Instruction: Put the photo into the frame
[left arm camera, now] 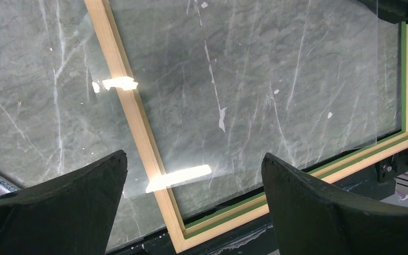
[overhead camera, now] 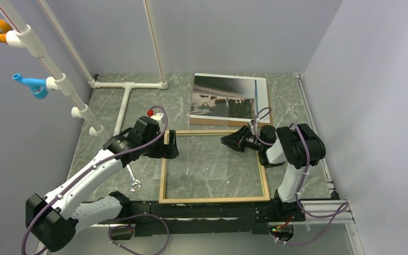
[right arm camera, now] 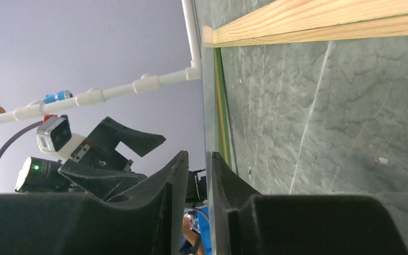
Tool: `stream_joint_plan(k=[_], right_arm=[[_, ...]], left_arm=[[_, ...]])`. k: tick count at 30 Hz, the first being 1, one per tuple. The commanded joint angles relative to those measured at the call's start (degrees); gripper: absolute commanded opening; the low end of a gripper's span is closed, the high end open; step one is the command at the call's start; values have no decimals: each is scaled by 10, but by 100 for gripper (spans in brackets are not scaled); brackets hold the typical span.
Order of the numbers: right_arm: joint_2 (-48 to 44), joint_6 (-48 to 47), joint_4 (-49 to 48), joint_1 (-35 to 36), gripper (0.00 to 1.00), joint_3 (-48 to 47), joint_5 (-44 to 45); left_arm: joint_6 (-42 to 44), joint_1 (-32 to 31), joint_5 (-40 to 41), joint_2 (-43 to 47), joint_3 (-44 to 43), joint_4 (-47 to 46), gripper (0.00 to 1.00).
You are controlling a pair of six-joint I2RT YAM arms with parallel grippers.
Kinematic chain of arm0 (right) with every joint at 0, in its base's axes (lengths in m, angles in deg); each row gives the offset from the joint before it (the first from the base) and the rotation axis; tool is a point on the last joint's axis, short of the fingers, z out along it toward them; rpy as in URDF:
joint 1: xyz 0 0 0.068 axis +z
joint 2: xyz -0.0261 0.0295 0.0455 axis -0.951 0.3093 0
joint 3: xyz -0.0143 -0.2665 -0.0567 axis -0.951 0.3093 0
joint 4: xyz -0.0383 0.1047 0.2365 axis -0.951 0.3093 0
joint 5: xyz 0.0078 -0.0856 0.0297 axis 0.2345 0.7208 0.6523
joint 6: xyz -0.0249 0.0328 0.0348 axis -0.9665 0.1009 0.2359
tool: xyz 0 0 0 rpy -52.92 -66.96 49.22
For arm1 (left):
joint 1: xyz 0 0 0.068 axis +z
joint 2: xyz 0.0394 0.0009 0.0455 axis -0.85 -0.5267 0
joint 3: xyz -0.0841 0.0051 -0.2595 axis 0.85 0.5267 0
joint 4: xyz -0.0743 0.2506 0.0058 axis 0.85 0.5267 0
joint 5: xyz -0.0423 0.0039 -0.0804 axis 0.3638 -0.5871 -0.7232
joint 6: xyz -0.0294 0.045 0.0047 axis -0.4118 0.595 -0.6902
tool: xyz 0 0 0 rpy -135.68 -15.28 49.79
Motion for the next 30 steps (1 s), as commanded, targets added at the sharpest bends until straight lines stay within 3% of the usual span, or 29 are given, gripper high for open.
stream_joint_plan(k=[1,11,19,24,27,30], right_arm=[[-21,-23,-6,9,25,-8,10],[-144,-251,381,21,0,-75,50],[-153,-297,461,30,0,-100,-21],[-152,-362,570,68,0,-139,-3],[-150,-367,580,75,0,-142,8],[-147,-364,573,75,8,-140,23]], left_arm=[[-8,17,-17,-10,13,-29,99],[-6,129,-108,-62,45,-63,99],[17,191,-116,-63,58,-56,99],[16,211,-134,-72,87,-74,99],[12,215,-141,-85,106,-92,100],[5,215,-152,-104,118,-112,99]])
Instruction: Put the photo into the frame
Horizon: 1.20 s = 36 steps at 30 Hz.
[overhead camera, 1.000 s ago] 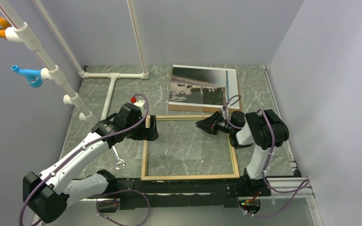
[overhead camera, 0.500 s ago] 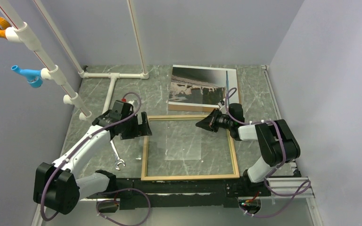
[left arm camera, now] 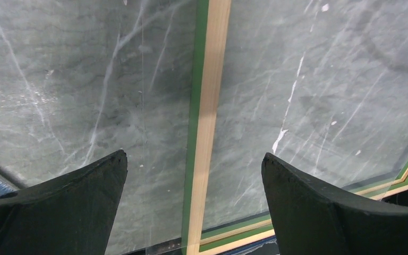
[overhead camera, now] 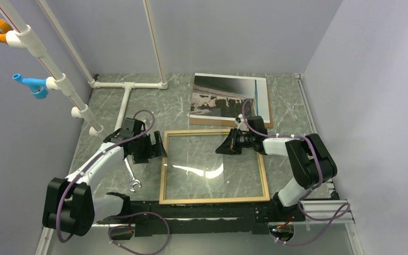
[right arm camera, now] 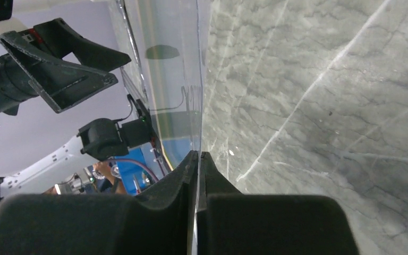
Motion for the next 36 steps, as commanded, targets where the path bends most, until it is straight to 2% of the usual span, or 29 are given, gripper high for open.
stream_joint_plan(k=[1,2,4,7,12,18,21,23,25,28,31,36], right_arm=[[-3,-20,17,0,11,-9,16],[-1,-8,-2,0,16,-4,16],[5,27,-57,0,32,14,13],[24,93,-167,2,41,34,-2],[69,165,-285,25,43,47,-14],[105,215,-360,51,42,51,-6],[108,231,-380,55,38,52,-3],[100,231,-371,56,34,55,2],[83,212,-335,56,26,52,11],[48,170,-252,56,11,40,29],[9,110,-134,56,2,10,61],[-64,45,16,54,0,-37,105]], left_arm=[[-1,3,-31,-26,14,-47,99],[-2,3,-33,-33,16,-52,99],[-3,3,-38,-44,18,-61,99],[-3,3,-46,-52,23,-70,99],[-9,3,-64,-58,34,-90,99],[-11,3,-75,-67,48,-103,98],[-10,3,-75,-68,50,-103,98],[-8,3,-71,-65,48,-98,98],[-6,3,-66,-59,43,-89,98],[-2,3,-54,-33,32,-69,99],[7,3,-33,-2,12,-39,99],[39,2,-12,42,-28,15,99]])
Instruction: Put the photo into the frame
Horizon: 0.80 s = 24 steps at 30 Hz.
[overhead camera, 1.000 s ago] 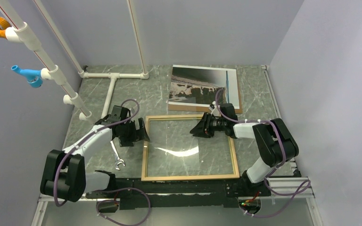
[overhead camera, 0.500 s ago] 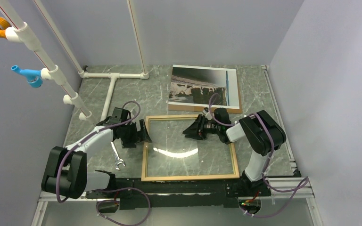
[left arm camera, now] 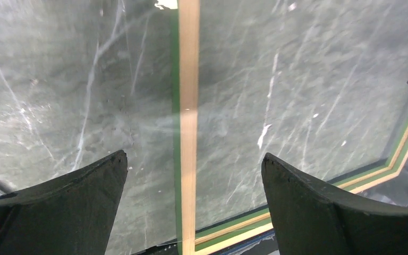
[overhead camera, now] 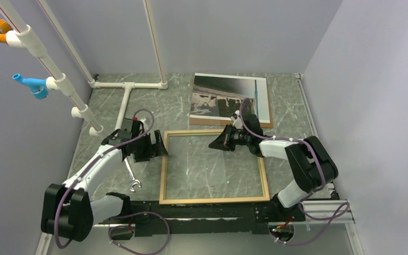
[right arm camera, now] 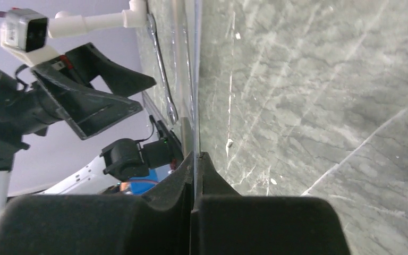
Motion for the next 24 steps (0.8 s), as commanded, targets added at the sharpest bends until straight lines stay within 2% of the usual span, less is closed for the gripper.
stream_joint_plan(k=[1,6,11,17,20,24], right_arm=[[-75,-82,153,-4,0,-57,56],[-167,-113,273,-33,0,-103,85],[-269,-144,383,-102,0,-149,114],[-355,-170,495,-137,0,-211,168],[-374,-168,514,-141,0,-220,170],[-390,-164,523,-144,0,-220,165]], left_arm=[[39,0,26,40,-55,47,99],[54,-11,41,44,-80,71,99],[38,-40,36,6,-73,50,99],[0,-75,64,-57,-45,3,87],[-7,-86,94,-85,-35,-11,82],[-13,-95,89,-125,-12,-50,74]])
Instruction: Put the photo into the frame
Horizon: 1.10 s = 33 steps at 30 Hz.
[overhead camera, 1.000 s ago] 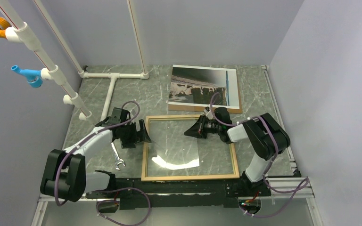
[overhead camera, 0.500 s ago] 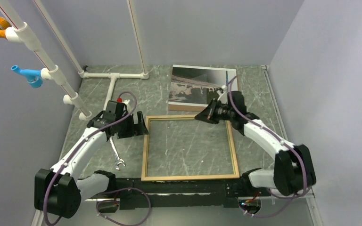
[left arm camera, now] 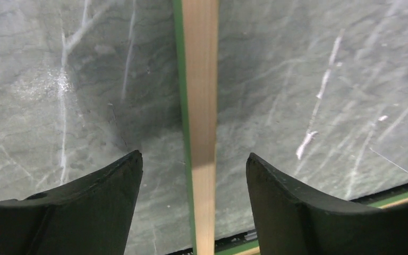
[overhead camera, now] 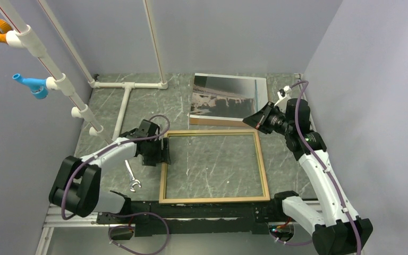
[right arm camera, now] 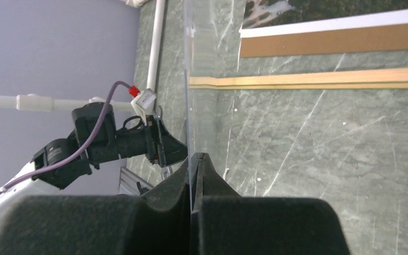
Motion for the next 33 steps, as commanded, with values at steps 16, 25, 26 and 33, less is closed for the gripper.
stream_joint_plan(k=[16,25,26,33], right_arm=[[-18,7,23,-11,0,-29,3],[-3,20,-6,-16,0,-36,-10],[-4,21,-7,-16,0,-38,-10],[-2,16,-5,-23,0,-50,-9]], left_arm=[[-76,-40,1,113,25,-42,0],[-179,-30,66,95,-34,-9,0],[-185,-29,68,77,-44,-1,0],[-248,-28,46,18,-40,-19,0]])
